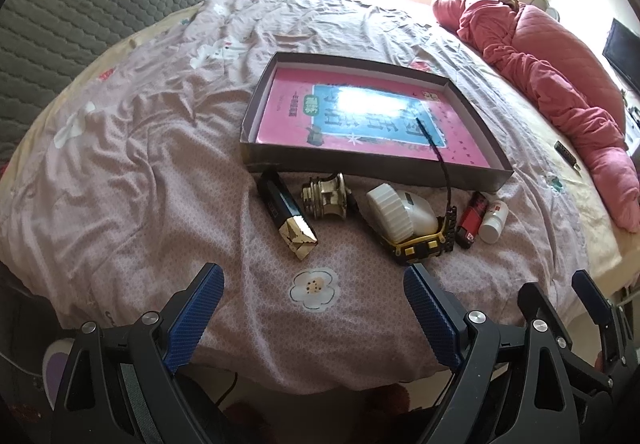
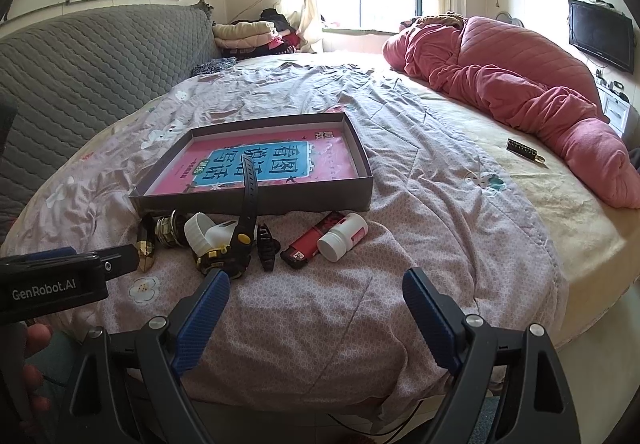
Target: Organize rigid objects
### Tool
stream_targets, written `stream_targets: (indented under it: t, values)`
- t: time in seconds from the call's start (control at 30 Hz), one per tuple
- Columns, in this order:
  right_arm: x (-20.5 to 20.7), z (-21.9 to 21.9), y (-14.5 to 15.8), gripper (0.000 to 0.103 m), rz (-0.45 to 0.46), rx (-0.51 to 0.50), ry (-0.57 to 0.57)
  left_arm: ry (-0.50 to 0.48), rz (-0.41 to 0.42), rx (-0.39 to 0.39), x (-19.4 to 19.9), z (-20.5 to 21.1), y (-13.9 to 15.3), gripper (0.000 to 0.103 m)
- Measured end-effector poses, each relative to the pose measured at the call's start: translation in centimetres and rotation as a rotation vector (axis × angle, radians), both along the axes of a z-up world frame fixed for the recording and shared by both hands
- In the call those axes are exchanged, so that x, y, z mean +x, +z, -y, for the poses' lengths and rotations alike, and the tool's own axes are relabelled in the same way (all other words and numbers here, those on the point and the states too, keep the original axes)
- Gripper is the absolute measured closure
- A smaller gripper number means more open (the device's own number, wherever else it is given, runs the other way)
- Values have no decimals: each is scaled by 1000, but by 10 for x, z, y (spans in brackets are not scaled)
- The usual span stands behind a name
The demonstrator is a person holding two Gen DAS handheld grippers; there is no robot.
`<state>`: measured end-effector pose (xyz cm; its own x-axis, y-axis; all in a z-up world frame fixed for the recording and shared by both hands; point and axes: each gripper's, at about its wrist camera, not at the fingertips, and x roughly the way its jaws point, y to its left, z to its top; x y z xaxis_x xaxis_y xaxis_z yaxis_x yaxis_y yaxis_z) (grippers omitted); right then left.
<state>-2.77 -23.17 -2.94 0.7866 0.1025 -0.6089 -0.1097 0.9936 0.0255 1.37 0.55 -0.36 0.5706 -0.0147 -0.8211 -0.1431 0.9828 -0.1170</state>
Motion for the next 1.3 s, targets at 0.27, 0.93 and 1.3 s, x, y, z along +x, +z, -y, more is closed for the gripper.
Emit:
stream_targets:
  t: [0.27,0.93,1.3]
  values:
    - [4,2,-7,15,-19,9,-3,45,-28,-33,7,-18,-10,11]
    - [24,7,-23,15,-68,18,-31,112,-176,-170,63,-36,-39,31]
    - [56,17,-23,15,-130,64,-92,127,-254,-151,89,-38,-63,52]
